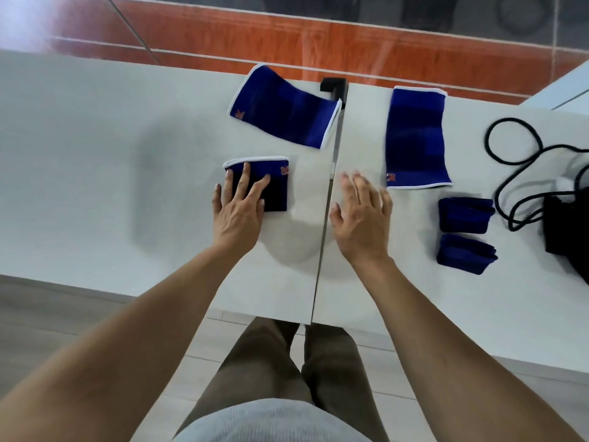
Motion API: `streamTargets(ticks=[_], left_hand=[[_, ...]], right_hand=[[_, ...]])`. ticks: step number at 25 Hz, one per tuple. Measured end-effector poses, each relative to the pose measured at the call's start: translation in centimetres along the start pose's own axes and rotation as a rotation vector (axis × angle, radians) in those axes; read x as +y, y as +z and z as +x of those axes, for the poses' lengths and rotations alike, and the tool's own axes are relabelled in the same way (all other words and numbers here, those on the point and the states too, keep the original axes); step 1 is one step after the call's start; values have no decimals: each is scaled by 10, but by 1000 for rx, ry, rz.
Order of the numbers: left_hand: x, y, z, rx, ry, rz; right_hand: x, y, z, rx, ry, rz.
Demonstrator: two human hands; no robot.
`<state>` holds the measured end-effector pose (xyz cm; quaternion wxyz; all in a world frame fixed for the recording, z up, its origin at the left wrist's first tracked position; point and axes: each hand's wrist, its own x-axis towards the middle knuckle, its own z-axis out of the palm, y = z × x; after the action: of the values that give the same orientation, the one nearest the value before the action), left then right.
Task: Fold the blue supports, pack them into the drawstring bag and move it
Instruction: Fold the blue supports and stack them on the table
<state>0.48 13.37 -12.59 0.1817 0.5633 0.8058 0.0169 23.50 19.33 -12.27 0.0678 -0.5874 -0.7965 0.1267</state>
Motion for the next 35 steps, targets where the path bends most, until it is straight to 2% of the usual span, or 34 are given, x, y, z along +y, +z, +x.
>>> streamTargets(ticks=[2, 4, 6, 10, 15, 18, 20, 21, 23, 25, 27, 30, 32, 34, 35], left_hand=[[1, -2, 2, -7, -9, -7], [5, -4, 2, -3, -25, -19], [6, -4, 0, 8, -42, -12], [-6, -13, 3, 3, -113, -19], [-4, -23, -5, 8, -225, -18], [22, -21, -23, 156, -46, -60], [51, -15, -34, 80, 18, -276], [68, -14, -37, -43, -58, -472], [99, -17, -30, -296, -370, -920], [118, -16, -18, -389, -572, -1188], [127, -13, -11, -356, -585, -1178], [132, -18, -12, -223, -503, -1006], [135, -32, -15, -159, -444, -985], [142, -55, -12, -123, -455, -1176], [144, -66, -7, -126, -451, -1300]], right_hand=[[29, -9, 6, 13, 213, -48], [47, -13, 13, -69, 349, -82], [50, -14, 12, -118, 324, -100], [27, -12, -19, -23, 199, -21], [9, -1, -69, 19, 215, -45], [15, -5, -68, 67, 195, -15], [18, -11, -72, 99, 184, 97], [19, -14, -80, 107, 182, 157], [18, -18, -103, 90, 164, 228], [21, -15, -132, 51, 133, 228], [24, -12, -159, 21, 121, 221], [24, -13, -174, 43, 181, 247], [20, -21, -164, 54, 322, 486], [15, -34, -145, -32, 508, 937], [13, -41, -136, -51, 551, 1086]])
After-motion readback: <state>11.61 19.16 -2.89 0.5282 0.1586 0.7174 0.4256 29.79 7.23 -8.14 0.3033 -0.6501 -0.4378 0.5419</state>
